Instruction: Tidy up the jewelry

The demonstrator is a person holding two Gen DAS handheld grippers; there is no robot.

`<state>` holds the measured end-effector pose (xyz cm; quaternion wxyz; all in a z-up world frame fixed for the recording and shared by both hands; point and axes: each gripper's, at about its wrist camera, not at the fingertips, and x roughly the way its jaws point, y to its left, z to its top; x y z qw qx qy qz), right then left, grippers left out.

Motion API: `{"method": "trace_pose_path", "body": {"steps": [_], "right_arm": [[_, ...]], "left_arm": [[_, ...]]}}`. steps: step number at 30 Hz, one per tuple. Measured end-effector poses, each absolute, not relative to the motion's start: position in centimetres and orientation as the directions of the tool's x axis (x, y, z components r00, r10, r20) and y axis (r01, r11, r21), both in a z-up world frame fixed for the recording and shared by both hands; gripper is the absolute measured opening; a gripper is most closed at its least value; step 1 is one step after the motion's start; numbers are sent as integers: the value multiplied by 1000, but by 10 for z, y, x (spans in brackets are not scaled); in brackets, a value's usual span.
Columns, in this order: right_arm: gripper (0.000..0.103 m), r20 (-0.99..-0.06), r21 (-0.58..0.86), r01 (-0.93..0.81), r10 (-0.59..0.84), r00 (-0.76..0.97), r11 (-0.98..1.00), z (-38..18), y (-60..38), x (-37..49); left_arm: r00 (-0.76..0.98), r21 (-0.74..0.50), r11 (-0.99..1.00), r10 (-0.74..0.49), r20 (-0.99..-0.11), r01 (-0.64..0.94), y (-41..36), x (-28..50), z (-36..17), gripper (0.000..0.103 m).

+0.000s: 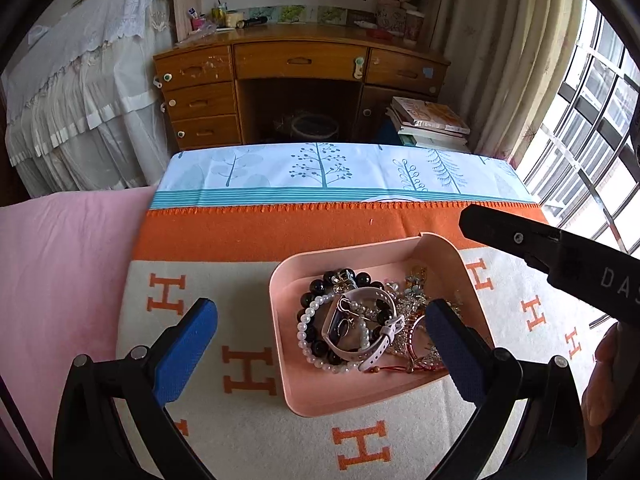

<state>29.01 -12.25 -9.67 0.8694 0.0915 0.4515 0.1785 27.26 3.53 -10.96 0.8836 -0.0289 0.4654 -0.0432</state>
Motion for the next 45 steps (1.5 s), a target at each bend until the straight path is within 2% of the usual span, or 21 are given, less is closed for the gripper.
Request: {"method": "trace_pose_path", "body": {"steps": [6,12,25,26,28,30,33,45], "right_arm": [[25,-746,292,-229,371,552,928,-97,-126,282],[25,-737,249,-233,340,584,940,-87,-130,264],[25,-698,201,-207,288,656,958,-65,-163,175],[26,-693,201,-200,284,663,959,-65,-167,165],[39,-687,200,-186,273,674,962,-66,-175,146],[45,-680,199,-177,266,683,964,-70,-182,127],[46,-686,183,-168,248,683,969,-76,-187,103],[48,-686,167,-172,240,687,971,-90,-198,26]], "left_arm": [[550,-107,994,-100,-829,21,39,271,-114,102],[588,-122,992,-117,-800,32,39,254,-93,102],[680,-69,990,-132,-721,119,2,153,-61,102],[686,-68,990,-133,-715,121,-1,143,-61,102],[693,-63,990,-133,-708,125,-6,125,-62,102],[696,-64,989,-137,-705,130,-9,108,-64,102],[692,-43,993,-105,-714,107,-16,86,-66,102],[746,-18,998,-51,-664,53,-28,18,-54,102]]}}
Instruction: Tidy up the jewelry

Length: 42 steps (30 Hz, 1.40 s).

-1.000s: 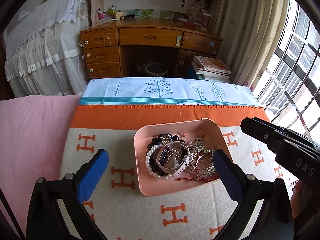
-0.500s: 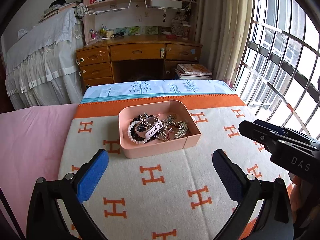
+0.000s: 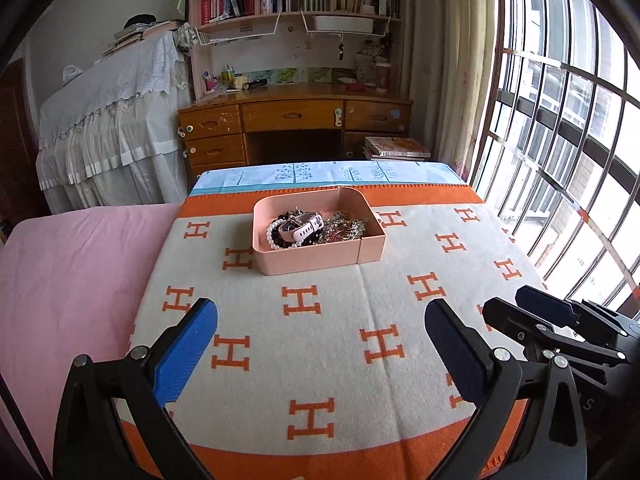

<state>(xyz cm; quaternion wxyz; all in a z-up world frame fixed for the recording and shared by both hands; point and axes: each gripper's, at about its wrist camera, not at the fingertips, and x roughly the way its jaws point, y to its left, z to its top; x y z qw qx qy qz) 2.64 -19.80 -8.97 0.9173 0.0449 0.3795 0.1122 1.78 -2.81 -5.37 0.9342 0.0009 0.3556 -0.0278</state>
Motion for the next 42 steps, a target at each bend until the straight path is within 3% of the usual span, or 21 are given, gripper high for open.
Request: {"method": "trace_pose_path", "body": {"steps": [12,42], "right_arm": [[53,-661,157,-186,243,710,970,-86,-197,2],[53,-660,153,-206,255,707,967,-88,-191,-8]], "left_arm": [[736,-38,999,-14,-677,-16,-24,0,-55,102],[721,-50,998,-10,-693,-34,-23,-5,-61,102]]}}
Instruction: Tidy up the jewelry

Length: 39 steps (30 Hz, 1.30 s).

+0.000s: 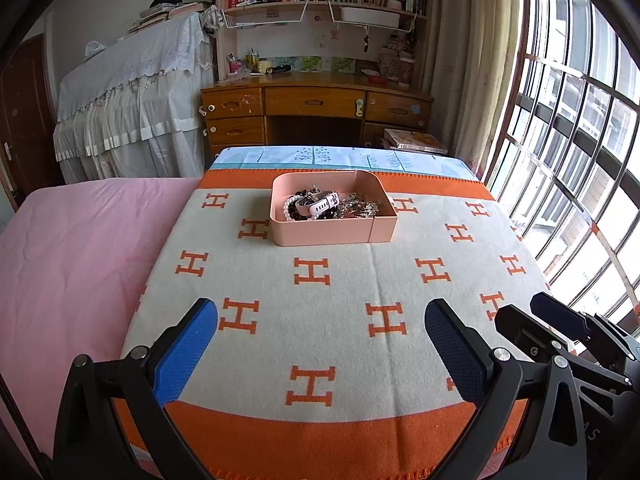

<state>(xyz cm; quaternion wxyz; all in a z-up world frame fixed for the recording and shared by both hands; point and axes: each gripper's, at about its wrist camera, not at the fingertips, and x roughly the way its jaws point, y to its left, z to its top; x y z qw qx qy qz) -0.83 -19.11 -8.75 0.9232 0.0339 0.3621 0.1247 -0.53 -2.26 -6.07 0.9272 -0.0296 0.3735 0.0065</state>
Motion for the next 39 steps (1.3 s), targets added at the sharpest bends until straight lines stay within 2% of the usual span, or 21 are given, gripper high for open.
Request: {"method": "trace_pose_path", "body": {"steps": [39], "right_arm": [[53,-661,157,-203,256,705,966,-88,-194,-7]], "left_arm": [[720,-37,999,-1,-694,-35,-21,-7,-61,102]]}}
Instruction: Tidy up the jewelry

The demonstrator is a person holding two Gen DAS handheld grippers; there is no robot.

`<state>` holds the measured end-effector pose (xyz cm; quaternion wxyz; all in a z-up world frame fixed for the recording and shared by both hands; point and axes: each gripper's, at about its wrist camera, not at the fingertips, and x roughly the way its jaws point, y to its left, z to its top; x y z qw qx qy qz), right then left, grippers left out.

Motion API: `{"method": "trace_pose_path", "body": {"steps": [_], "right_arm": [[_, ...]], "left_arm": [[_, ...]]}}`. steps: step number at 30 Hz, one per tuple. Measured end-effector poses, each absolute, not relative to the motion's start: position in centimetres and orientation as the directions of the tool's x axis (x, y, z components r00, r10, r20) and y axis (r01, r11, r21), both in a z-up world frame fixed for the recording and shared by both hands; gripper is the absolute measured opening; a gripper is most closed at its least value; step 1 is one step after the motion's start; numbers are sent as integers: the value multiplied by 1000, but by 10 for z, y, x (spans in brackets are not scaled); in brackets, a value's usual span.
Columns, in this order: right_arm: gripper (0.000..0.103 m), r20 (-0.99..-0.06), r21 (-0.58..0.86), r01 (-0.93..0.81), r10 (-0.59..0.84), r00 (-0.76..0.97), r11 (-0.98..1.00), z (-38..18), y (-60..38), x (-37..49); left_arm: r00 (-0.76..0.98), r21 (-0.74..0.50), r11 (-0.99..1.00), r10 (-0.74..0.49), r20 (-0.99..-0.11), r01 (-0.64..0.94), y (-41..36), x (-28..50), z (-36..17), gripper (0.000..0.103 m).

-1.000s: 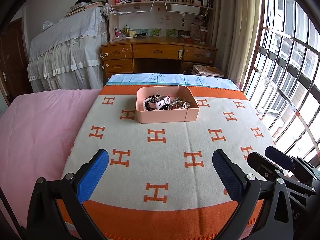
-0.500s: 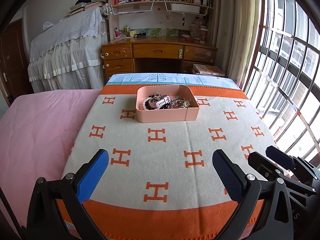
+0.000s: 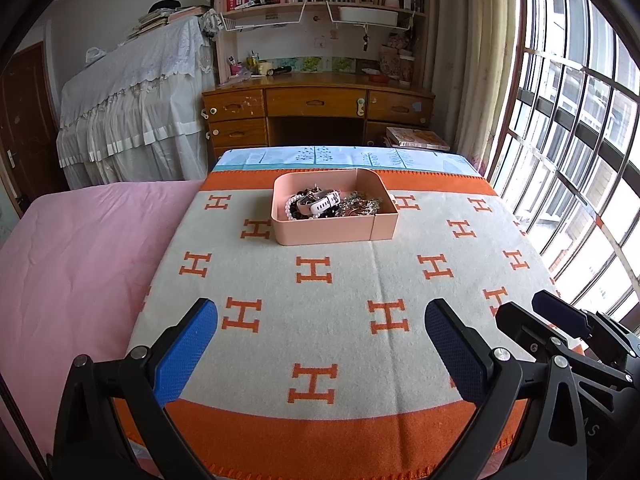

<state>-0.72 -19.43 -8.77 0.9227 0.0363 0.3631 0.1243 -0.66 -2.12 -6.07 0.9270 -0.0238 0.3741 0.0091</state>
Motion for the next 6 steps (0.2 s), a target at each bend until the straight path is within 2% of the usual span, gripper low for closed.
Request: {"method": "trace_pose_path", "body": {"steps": [6], "right_arm": [[53,-663,161,-200,256,703,966,-89,-197,-8]], "left_arm": [[714,-33,999,2,-700,-35,-20,-7,-62,102]]}}
